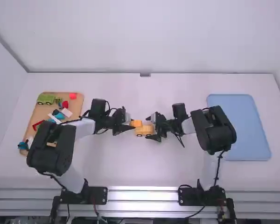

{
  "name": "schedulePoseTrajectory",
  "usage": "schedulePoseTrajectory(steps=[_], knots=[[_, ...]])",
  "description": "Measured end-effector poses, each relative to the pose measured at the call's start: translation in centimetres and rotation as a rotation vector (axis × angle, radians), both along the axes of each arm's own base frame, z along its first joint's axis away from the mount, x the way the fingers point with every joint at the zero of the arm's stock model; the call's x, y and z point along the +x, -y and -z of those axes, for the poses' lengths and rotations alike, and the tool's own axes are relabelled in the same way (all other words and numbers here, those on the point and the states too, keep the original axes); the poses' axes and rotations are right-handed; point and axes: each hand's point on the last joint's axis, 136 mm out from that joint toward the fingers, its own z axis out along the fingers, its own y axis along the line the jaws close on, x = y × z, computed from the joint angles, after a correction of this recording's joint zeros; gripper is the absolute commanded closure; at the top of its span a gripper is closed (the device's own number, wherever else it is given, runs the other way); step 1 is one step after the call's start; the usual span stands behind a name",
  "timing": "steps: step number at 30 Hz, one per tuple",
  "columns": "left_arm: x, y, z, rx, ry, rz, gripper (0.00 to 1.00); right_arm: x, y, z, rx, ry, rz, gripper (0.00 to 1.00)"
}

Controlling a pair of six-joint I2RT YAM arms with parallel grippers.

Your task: Assemble lego blocks to make yellow taxi

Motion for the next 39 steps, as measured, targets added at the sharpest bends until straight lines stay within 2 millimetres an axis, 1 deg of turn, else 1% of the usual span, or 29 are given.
schedulePoseTrajectory(steps=[3, 7, 10, 14, 19, 23, 26, 28, 30, 33, 35, 38, 39], knots=[[-0.1, 0.0, 0.2, 0.001, -0.008, 0.000, 0.98, 0.0, 0.1, 0.3, -0.007, -0.007, 0.004, 0.04], [-0.2, 0.2, -0.1, -0.021, -0.001, 0.015, 0.98, 0.2, 0.0, 1.0, -0.048, -0.013, 0.030, 0.04], [-0.2, 0.3, -0.4, -0.035, 0.002, 0.023, 0.98, -0.2, -0.5, 1.4, -0.068, -0.003, 0.025, 0.04], [-0.2, 0.4, -0.5, -0.039, 0.000, 0.022, 0.98, -0.7, -0.7, 1.6, -0.065, 0.021, 0.025, 0.05], [-0.2, 0.4, -0.5, -0.039, -0.003, 0.023, 0.98, -0.1, -0.1, 1.8, -0.050, 0.037, 0.047, 0.05], [-0.3, 0.4, -0.4, -0.041, -0.013, 0.018, 0.98, -0.2, -0.2, 2.7, -0.025, 0.025, 0.041, 0.05], [-0.3, 0.4, -0.4, -0.043, -0.023, 0.014, 0.98, -0.4, -0.5, 3.2, -0.001, -0.021, 0.032, 0.09], [-0.3, 0.4, -0.4, -0.043, -0.024, 0.014, 0.98, -0.3, -0.6, 3.1, 0.008, -0.028, 0.027, 0.12], [-0.3, 0.4, -0.4, -0.043, -0.027, 0.014, 0.98, -0.2, -0.6, 3.0, 0.012, -0.023, 0.025, 0.19], [-0.5, 0.6, -0.3, -0.042, -0.033, 0.021, 0.98, -0.3, -0.6, 3.0, 0.014, -0.015, 0.020, 0.34], [-0.8, 1.0, -0.3, -0.041, -0.035, 0.034, 0.98, -0.3, -0.6, 2.9, 0.016, -0.012, 0.018, 0.47], [-1.0, 1.6, 0.1, -0.036, -0.037, 0.050, 0.98, -0.3, -0.6, 2.9, 0.020, -0.010, 0.012, 0.60], [-1.2, 1.8, 0.5, -0.030, -0.045, 0.054, 0.98, -0.4, -0.6, 2.8, 0.022, -0.010, 0.011, 0.63]])
